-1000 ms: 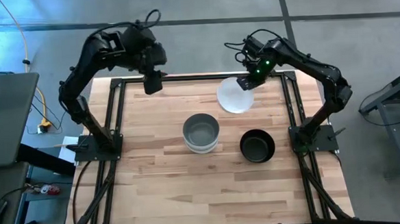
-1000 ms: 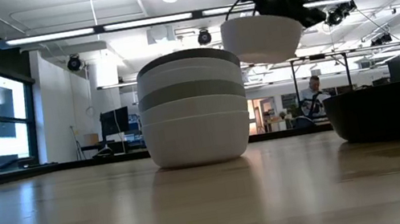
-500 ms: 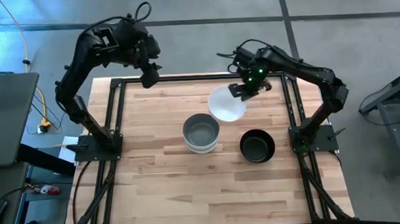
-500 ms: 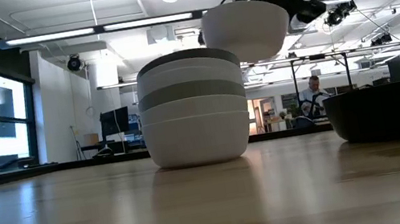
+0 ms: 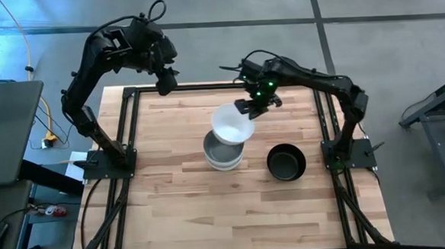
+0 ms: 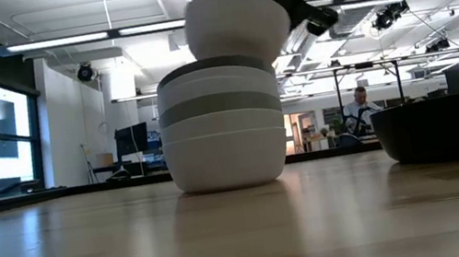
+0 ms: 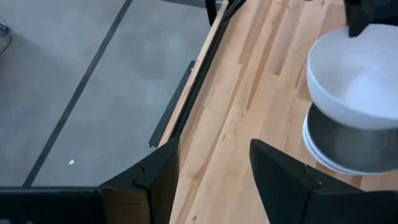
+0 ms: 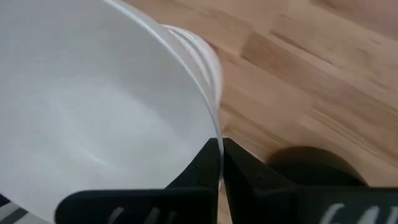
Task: Nest bowls inside each other
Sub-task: Stack the white bowl on top of the dark gray bowl
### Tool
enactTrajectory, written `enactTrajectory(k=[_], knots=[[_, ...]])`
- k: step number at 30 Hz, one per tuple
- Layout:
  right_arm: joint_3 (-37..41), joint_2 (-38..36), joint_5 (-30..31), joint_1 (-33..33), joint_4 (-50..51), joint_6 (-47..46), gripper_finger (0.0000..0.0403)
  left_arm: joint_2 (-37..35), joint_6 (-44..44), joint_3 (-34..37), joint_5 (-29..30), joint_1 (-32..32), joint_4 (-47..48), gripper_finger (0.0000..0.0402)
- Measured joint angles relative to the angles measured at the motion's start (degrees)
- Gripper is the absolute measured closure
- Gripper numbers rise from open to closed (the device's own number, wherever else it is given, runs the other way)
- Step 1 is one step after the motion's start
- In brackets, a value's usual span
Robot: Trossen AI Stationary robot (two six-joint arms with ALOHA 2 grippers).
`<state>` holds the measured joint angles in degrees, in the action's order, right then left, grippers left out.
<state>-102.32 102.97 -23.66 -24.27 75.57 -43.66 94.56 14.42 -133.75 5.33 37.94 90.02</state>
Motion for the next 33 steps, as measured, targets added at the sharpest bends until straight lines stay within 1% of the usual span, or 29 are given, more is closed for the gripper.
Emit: enactTrajectory(k=[3, 7, 8, 10, 13, 16, 19, 24, 28, 33], knots=[[-8.5, 4.9, 0.5, 1.7, 4.1, 0.5, 0.0403, -0.3, 0.1, 1.6, -0.3, -0.1, -0.1, 0.0220], [-21.4, 13.7, 2.3, 3.7, 14.4, 2.7, 0.0403, -2.5, 0.4, 9.3, -0.1, 0.0, -0.1, 0.0220], [-23.9, 15.7, 2.7, 4.2, 15.0, 3.3, 0.0403, -3.5, 1.0, 11.9, -0.1, 0.3, 0.0, 0.0220], [-27.3, 18.4, 1.6, 5.0, 13.6, 3.6, 0.0403, -5.6, 2.7, 17.1, -0.1, 1.2, -0.2, 0.0220], [-32.5, 21.8, 1.1, 5.4, 14.6, 4.4, 0.0403, -9.1, 4.1, 24.7, 0.1, 2.7, -3.1, 0.0220], [-32.1, 22.7, 1.1, 5.8, 14.2, 4.7, 0.0403, -13.0, 4.9, 30.3, 0.0, 5.3, -7.2, 0.0220], [-29.2, 22.0, 1.4, 5.8, 14.5, 4.9, 0.0403, -16.5, 5.4, 33.4, -0.6, 8.3, -10.4, 0.0220], [-28.0, 21.8, 3.3, 6.2, 14.4, 5.2, 0.0403, -20.4, 5.9, 33.9, -4.0, 11.2, -13.4, 0.0220], [-28.0, 21.7, 4.9, 6.5, 14.4, 5.8, 0.0403, -22.4, 5.8, 33.9, -4.5, 11.2, -15.9, 0.0220], [-28.0, 21.7, 5.1, 6.7, 14.5, 6.2, 0.0403, -23.4, 5.7, 33.9, -6.6, 11.1, -17.0, 0.0220]])
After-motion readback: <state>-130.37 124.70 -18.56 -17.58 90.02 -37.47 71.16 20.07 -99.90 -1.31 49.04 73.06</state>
